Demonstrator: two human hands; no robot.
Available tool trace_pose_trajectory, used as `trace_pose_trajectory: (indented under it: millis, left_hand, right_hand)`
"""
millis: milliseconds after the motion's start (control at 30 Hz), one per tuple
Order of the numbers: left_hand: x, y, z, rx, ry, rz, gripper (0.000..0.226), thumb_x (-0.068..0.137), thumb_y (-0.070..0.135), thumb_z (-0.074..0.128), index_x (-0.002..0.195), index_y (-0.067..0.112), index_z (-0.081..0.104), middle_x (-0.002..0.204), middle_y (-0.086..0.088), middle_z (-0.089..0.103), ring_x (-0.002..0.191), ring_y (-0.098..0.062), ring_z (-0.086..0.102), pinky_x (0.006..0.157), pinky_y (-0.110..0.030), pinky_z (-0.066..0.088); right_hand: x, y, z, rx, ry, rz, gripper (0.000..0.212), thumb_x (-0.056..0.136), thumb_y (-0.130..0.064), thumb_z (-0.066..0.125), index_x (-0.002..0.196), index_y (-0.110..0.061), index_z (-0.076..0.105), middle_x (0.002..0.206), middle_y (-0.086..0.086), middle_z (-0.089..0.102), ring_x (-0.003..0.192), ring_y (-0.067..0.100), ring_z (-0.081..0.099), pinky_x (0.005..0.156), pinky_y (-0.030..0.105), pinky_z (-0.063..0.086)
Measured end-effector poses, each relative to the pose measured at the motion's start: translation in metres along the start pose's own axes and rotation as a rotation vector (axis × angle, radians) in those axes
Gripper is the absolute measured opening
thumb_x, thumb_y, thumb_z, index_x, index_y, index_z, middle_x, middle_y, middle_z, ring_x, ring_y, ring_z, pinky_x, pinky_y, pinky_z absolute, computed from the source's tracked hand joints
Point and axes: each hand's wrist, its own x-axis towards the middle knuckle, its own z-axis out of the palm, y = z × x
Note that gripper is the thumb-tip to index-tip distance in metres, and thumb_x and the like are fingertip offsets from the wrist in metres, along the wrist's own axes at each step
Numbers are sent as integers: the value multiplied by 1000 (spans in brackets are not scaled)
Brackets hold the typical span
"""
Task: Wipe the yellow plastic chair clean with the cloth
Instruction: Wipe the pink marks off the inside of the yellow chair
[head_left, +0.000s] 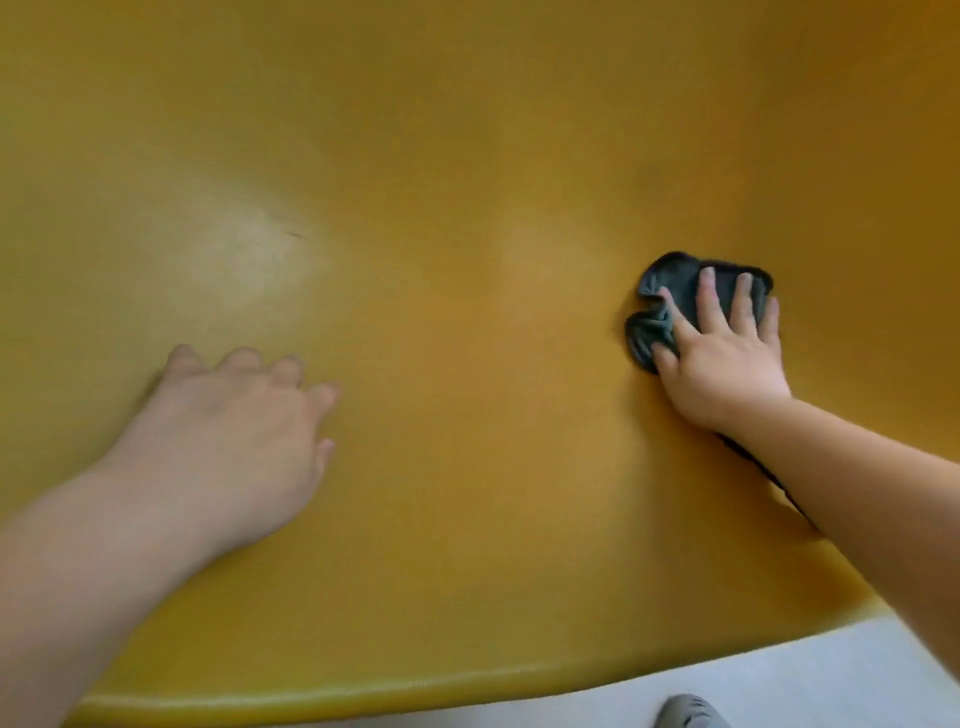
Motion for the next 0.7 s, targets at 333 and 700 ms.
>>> trace_pose_trajectory:
  millis: [333, 700]
  left_hand:
    - [-70, -67, -27, -307, 362, -122, 37, 88, 28, 50, 110, 8, 71, 124, -19, 65, 123, -44, 54, 105, -64, 36]
    - [-169, -199, -53, -1180, 389, -763, 55, 94, 55, 29, 145, 38, 43, 143, 19, 49, 130, 2, 44, 109, -21, 32]
  right_hand:
    - [-165, -255, -34, 641, -281, -914, 65, 104, -60, 5, 163, -33, 5, 167, -15, -16, 152, 22, -30, 123, 48, -19]
    - [-209, -384, -159, 908, 166, -1037, 64, 109, -42, 31, 164, -23, 4, 172, 6, 3, 157, 39, 3, 125, 53, 7]
